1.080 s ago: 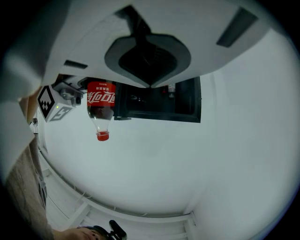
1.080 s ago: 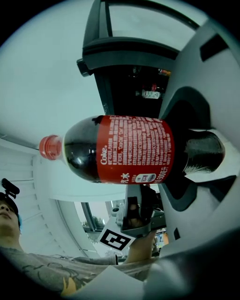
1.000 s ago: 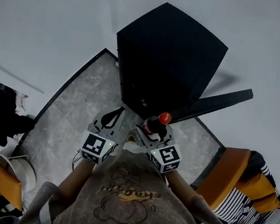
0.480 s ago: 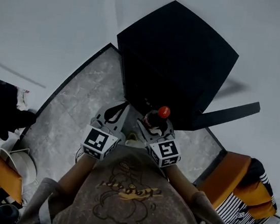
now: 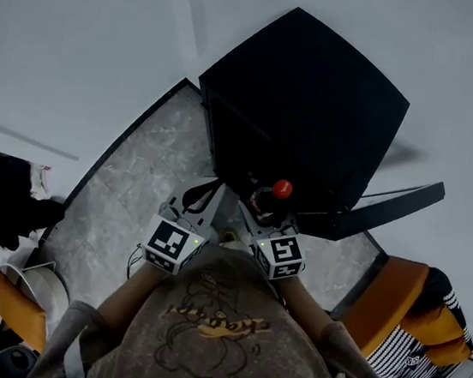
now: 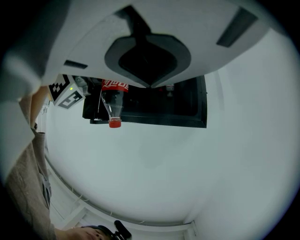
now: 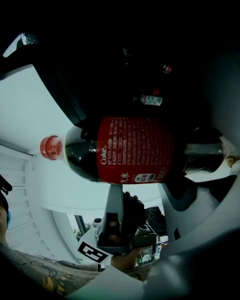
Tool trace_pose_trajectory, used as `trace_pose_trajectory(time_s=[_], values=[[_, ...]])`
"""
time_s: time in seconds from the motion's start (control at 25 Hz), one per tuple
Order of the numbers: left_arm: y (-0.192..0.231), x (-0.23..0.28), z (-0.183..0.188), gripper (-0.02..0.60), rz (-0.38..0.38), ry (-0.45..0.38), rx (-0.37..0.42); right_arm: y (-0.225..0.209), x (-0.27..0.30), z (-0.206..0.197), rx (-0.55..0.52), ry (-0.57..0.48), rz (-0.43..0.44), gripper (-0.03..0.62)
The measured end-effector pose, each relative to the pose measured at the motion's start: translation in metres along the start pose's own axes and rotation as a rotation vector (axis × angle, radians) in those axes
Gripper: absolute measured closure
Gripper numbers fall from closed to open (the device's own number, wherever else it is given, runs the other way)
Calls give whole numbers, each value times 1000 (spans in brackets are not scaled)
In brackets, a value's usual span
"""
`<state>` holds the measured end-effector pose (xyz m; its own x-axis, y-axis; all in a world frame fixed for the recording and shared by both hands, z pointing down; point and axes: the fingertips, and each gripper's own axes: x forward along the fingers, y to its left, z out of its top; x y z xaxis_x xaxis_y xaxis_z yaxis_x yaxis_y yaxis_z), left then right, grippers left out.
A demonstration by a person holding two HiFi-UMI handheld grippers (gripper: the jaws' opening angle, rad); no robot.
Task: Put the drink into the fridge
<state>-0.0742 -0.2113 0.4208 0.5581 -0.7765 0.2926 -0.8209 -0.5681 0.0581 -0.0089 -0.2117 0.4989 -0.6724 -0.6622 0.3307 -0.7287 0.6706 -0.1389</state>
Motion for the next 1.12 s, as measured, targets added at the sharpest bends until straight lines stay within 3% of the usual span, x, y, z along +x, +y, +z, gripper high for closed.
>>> trace_pose_trajectory(time_s=[0.4,1.12], values=[[11,8,-2,577,-87,-11,21,-19,34,-15,18,15,-94,301],[21,14,-18,577,-136,-26,34,-64,80,-55,29,86,-223,301]])
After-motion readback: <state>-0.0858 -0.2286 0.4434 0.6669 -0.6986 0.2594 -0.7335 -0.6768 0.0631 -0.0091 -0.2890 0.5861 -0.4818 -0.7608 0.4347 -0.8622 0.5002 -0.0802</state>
